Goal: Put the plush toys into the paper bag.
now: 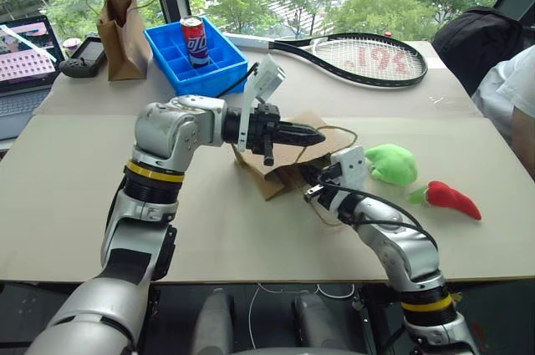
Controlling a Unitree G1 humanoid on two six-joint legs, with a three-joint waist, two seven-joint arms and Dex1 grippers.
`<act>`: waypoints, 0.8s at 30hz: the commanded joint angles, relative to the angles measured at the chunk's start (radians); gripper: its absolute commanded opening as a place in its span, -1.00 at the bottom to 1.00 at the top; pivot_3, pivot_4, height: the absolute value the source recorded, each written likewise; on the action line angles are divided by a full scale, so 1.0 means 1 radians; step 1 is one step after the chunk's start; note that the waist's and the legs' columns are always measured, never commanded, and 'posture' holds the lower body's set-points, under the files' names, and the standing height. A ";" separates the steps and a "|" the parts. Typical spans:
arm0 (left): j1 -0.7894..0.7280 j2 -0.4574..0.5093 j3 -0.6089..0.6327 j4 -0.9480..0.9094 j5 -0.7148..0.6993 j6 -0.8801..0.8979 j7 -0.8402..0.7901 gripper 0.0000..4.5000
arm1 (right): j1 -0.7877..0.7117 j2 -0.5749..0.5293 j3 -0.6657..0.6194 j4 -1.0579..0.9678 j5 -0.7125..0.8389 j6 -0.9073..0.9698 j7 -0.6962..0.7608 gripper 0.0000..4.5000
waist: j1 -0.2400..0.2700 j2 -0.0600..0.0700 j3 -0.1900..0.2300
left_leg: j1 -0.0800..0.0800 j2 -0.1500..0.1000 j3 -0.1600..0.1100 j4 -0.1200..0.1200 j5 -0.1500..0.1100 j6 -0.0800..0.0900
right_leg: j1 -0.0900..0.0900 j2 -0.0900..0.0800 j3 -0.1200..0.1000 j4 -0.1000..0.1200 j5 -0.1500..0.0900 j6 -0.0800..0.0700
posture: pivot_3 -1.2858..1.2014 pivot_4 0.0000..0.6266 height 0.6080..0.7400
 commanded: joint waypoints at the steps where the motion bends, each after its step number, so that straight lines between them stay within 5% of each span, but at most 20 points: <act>1: -0.011 0.011 0.022 -0.045 -0.034 -0.034 0.006 -1.00 | -0.029 0.018 0.004 0.121 -0.082 -0.116 0.003 -0.99 | 0.000 0.000 0.000 | 0.000 0.000 0.000 0.000 0.000 0.000 | 0.000 0.000 0.000 0.000 0.000 0.000 | 0.03 -0.52 -0.16; 12: -0.180 0.068 0.170 0.089 -0.049 -0.218 0.034 -1.00 | -0.025 -0.019 0.114 0.245 -0.249 -0.188 0.119 -0.99 | -0.003 0.000 0.000 | 0.002 0.000 0.000 0.000 0.000 -0.001 | 0.001 0.000 0.000 0.001 0.000 0.000 | 0.03 -0.52 -0.16; 24: -0.321 0.094 0.179 0.089 -0.062 -0.290 0.011 -1.00 | -0.030 -0.028 0.111 0.187 -0.298 -0.101 0.159 -0.99 | -0.003 0.000 0.000 | 0.001 0.000 0.000 0.000 0.000 -0.001 | 0.000 0.000 0.000 0.001 0.000 0.001 | 0.03 -0.52 -0.16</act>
